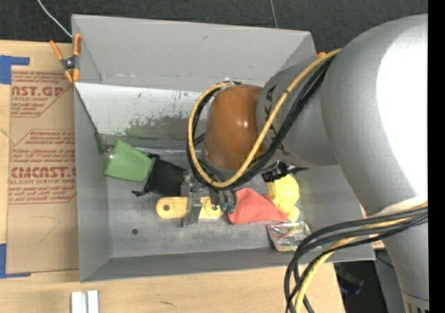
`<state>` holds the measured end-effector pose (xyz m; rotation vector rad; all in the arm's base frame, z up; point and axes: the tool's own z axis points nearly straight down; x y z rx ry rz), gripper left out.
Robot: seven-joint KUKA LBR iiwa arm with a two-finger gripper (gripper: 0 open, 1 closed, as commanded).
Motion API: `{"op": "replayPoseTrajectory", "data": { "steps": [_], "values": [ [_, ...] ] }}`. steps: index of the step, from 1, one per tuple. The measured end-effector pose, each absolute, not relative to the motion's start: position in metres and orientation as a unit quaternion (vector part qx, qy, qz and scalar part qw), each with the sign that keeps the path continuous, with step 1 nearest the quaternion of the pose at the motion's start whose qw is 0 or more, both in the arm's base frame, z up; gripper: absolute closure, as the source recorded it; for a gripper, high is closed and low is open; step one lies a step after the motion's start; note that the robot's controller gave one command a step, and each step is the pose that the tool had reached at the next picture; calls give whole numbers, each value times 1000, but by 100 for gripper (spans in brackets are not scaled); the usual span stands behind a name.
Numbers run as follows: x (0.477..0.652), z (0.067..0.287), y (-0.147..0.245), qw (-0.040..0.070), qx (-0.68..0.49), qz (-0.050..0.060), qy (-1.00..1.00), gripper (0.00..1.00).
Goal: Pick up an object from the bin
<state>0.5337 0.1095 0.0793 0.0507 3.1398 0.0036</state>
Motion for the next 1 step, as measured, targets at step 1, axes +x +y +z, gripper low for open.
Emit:
{"op": "replayPoseTrajectory", "data": {
  "steps": [1],
  "values": [
    [539, 161, 97, -1, 16, 1, 1000, 100]
  ]
}}
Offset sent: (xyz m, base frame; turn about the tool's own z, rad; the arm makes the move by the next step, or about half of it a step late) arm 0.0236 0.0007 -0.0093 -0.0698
